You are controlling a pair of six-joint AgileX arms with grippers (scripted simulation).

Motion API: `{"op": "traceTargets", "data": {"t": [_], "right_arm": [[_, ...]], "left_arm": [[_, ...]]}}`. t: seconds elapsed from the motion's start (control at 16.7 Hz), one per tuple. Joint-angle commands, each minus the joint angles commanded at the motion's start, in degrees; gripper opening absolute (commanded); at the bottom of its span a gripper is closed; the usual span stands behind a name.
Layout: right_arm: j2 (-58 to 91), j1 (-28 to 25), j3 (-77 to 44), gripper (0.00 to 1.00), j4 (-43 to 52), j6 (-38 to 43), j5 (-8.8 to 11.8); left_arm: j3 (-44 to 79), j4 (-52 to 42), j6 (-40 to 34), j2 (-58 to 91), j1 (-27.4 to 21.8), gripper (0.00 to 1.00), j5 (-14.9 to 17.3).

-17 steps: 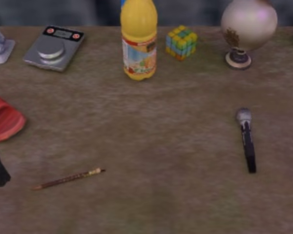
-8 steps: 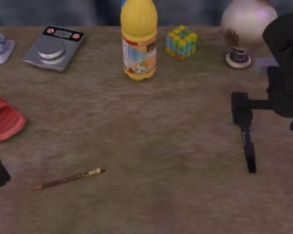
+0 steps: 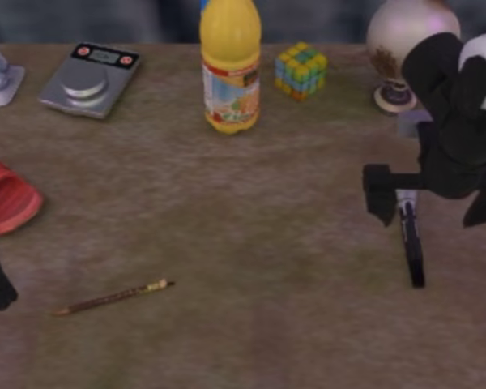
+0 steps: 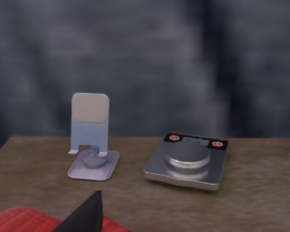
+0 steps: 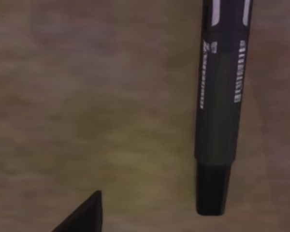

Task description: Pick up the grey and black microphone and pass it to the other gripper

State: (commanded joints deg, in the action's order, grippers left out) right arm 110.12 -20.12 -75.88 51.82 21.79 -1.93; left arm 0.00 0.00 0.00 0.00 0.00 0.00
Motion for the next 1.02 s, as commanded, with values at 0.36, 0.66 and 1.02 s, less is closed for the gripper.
{"op": "traceTargets", "data": {"t": [0.36, 0.66, 1.02], "right_arm": [[3.96, 0.24, 2.51, 1.0, -6.43, -0.22, -0.01], [11.16, 0.41, 6.77, 1.0, -18.12, -0.27, -0.06], [12.29, 0.44, 7.41, 0.92, -19.7, -0.27, -0.07]], "left_arm": [[0.0, 0.0, 0.0, 0.0, 0.0, 1.0, 0.0], [0.0, 0.0, 0.0, 0.0, 0.0, 1.0, 0.0], [0.0, 0.0, 0.0, 0.0, 0.0, 1.0, 0.0]]}}
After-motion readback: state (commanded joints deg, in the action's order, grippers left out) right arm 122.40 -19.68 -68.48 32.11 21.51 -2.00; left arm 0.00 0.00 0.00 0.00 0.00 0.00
